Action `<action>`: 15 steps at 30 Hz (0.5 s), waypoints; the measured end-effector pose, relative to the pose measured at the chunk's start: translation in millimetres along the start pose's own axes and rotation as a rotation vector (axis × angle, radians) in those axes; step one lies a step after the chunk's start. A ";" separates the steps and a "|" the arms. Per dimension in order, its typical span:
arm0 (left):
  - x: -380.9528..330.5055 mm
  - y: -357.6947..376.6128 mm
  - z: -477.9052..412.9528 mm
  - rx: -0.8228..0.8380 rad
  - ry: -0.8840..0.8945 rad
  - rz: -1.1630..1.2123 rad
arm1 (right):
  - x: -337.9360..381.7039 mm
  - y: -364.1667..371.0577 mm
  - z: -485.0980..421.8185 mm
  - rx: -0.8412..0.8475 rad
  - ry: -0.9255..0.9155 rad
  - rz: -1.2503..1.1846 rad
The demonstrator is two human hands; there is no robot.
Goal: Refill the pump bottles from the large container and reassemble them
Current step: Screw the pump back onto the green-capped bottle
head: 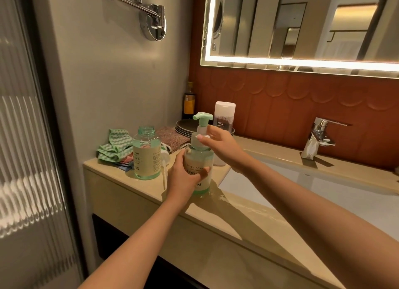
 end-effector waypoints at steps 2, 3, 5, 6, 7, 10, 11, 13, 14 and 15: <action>1.2 -0.1 -0.1 -0.003 -0.005 -0.007 | -0.3 -5.1 0.0 -0.065 -0.016 0.035; 1.6 -0.2 -0.2 -0.006 -0.008 -0.010 | 0.1 -8.0 0.2 -0.119 -0.029 0.079; 2.1 -0.7 -0.5 -0.012 -0.010 -0.012 | -0.4 -10.6 0.8 -0.208 -0.033 0.160; 2.3 -0.7 -0.7 -0.013 -0.011 -0.012 | -1.2 -10.8 0.9 -0.225 -0.024 0.181; 2.3 -0.6 -1.1 -0.014 -0.011 -0.013 | -2.1 -9.8 0.1 -0.218 -0.012 0.186; 2.2 -0.1 -1.2 -0.008 -0.014 -0.005 | -2.9 -3.7 -0.7 -0.120 -0.005 0.096; 2.4 0.2 -1.2 -0.007 -0.014 0.002 | -2.6 -1.8 -0.1 -0.096 -0.005 0.049; 2.5 0.4 -0.8 -0.009 -0.013 0.006 | -3.4 -0.9 1.8 -0.099 -0.007 0.008; 2.6 0.5 -1.0 -0.008 -0.012 0.004 | -3.8 -2.1 2.0 -0.124 -0.015 0.012; 2.6 0.7 -1.2 -0.007 -0.012 0.001 | -4.0 -3.8 1.8 -0.154 -0.023 0.021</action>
Point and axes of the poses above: each hand's wrist, its own z-axis away from the middle knuckle, its own y-axis out of the palm, x = y × z, the point moved 8 cm from there along -z, towards the middle knuckle, and after that the axes turned 2 degrees about -y, right-handed, at the moved point
